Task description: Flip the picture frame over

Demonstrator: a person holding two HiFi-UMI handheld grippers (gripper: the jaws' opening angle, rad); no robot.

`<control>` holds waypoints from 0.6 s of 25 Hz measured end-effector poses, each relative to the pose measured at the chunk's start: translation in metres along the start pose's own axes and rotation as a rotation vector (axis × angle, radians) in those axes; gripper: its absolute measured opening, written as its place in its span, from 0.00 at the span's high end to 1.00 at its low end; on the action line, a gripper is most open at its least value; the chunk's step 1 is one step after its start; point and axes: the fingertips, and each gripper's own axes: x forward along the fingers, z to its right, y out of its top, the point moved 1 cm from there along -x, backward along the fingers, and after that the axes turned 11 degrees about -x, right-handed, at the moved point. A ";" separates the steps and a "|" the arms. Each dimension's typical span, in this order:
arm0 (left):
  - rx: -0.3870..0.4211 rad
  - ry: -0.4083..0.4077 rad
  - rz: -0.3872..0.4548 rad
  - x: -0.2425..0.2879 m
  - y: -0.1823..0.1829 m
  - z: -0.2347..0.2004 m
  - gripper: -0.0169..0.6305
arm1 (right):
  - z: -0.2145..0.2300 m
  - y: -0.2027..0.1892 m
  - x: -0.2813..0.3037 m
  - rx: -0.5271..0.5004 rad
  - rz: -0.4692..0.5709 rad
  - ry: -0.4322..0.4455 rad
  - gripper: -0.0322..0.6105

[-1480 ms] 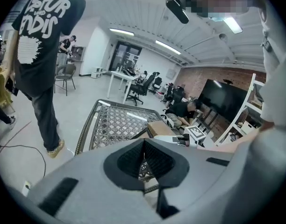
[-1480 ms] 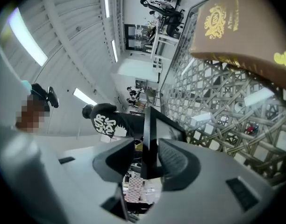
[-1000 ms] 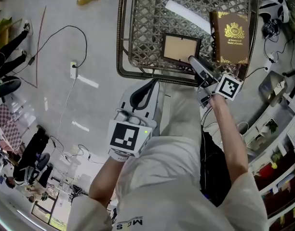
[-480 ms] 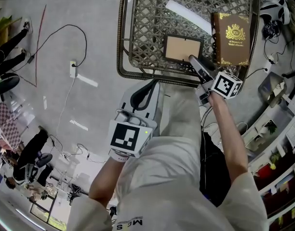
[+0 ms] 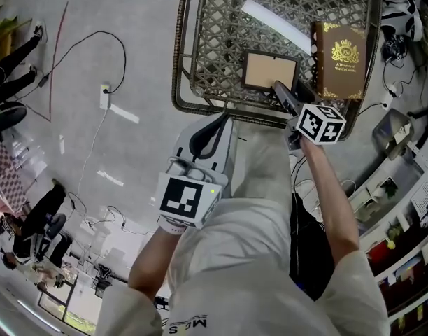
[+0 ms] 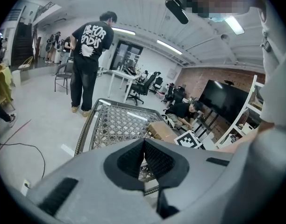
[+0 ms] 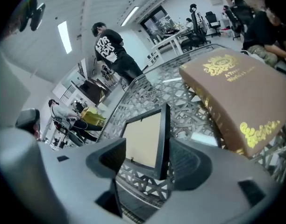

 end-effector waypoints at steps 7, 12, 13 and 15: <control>-0.011 0.015 0.007 -0.006 -0.001 -0.007 0.94 | 0.009 -0.007 0.004 -0.046 -0.047 -0.090 0.53; -0.013 0.023 0.015 -0.012 0.000 -0.010 0.94 | 0.010 -0.006 0.003 -0.047 -0.051 -0.118 0.53; -0.009 0.023 0.019 -0.013 0.002 -0.009 0.94 | 0.008 -0.004 0.001 -0.045 -0.047 -0.118 0.53; -0.005 0.019 0.026 -0.016 0.006 -0.007 0.94 | 0.003 -0.001 -0.003 -0.035 -0.033 -0.112 0.53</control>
